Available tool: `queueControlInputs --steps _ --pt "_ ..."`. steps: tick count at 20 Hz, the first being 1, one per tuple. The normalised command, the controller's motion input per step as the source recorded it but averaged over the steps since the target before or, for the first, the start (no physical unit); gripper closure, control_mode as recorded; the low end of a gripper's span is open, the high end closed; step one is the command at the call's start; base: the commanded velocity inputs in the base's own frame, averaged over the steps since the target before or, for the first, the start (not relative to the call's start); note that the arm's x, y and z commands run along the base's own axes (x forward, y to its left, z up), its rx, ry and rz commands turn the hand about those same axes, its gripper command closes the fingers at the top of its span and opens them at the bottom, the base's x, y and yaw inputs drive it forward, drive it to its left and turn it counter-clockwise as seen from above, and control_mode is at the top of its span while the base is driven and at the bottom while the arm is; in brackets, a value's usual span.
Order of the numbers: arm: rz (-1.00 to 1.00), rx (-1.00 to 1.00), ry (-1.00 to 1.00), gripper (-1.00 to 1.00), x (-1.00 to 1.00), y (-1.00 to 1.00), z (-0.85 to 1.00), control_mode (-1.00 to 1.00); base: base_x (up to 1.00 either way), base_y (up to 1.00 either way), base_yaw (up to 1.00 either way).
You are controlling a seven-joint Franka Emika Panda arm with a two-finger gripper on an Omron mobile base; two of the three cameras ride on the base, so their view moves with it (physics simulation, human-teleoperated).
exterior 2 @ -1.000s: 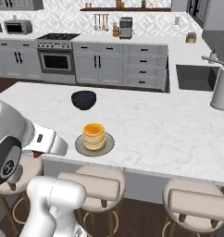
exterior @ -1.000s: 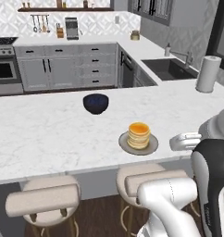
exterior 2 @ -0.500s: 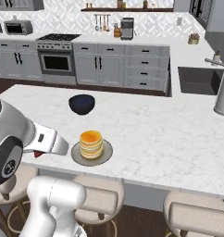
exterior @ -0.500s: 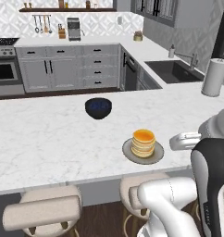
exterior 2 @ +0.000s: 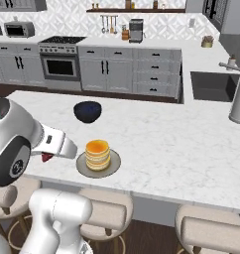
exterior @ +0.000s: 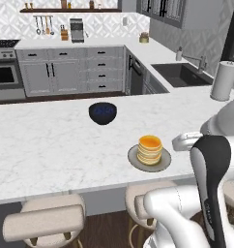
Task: Take the strawberry from the fridge and place it on top of the pancake, located on the dining counter.
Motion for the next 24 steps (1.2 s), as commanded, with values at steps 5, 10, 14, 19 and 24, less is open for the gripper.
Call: queueControlInputs --steps 5,10,14,19,24 --pt "0.00 -0.02 0.01 1.00 1.00 0.00 0.00 -1.00 0.00 0.00 0.00" --pt "0.01 0.00 0.02 1.00 1.00 -0.03 -0.13 -1.00 0.00 0.00 0.00" --pt "0.00 0.00 0.00 1.00 1.00 -0.02 -0.51 -1.00 0.00 0.00 0.00" --pt "0.03 0.00 0.11 1.00 0.96 -0.17 -0.49 -1.00 0.00 0.00 0.00" --pt "0.06 0.00 0.03 1.00 0.62 -0.01 -0.66 -1.00 0.00 0.00 0.00"
